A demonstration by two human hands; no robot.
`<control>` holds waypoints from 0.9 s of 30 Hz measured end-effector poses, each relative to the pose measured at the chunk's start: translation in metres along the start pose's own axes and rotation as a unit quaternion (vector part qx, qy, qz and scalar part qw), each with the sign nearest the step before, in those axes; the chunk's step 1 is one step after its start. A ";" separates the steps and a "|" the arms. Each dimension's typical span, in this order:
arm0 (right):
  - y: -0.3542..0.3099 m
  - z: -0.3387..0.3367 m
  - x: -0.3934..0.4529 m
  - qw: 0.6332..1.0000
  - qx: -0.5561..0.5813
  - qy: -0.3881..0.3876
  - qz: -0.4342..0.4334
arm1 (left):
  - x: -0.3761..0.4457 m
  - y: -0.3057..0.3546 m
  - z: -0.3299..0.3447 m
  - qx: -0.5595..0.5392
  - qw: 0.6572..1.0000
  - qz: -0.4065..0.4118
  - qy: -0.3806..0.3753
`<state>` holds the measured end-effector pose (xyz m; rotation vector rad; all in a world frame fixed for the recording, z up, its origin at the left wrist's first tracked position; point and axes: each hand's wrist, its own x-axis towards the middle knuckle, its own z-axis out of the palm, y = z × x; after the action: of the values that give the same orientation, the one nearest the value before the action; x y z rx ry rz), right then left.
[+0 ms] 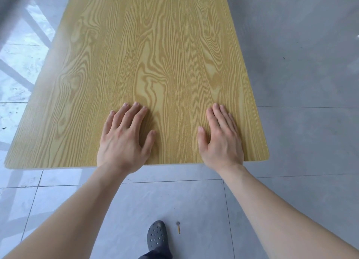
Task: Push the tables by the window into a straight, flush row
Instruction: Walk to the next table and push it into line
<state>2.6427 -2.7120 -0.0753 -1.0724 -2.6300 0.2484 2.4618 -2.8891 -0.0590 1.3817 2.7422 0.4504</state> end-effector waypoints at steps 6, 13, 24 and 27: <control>-0.004 0.002 0.011 1.000 -0.009 -0.011 0.001 | 0.012 -0.003 -0.002 0.001 1.000 -0.004 -0.006; -0.004 -0.001 0.012 1.000 -0.007 -0.017 0.005 | 0.012 -0.003 -0.002 -0.003 1.000 0.002 -0.007; -0.010 -0.060 0.031 0.970 -0.003 -0.242 0.030 | 0.031 0.017 -0.040 0.001 0.987 -0.046 -0.156; -0.011 -0.095 0.036 0.945 -0.004 -0.325 0.045 | 0.045 0.034 -0.064 0.028 0.976 -0.037 -0.211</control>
<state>2.6420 -2.6897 0.0245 -1.2868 -3.1454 0.7222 2.4505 -2.8496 0.0159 1.2133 2.4601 0.0624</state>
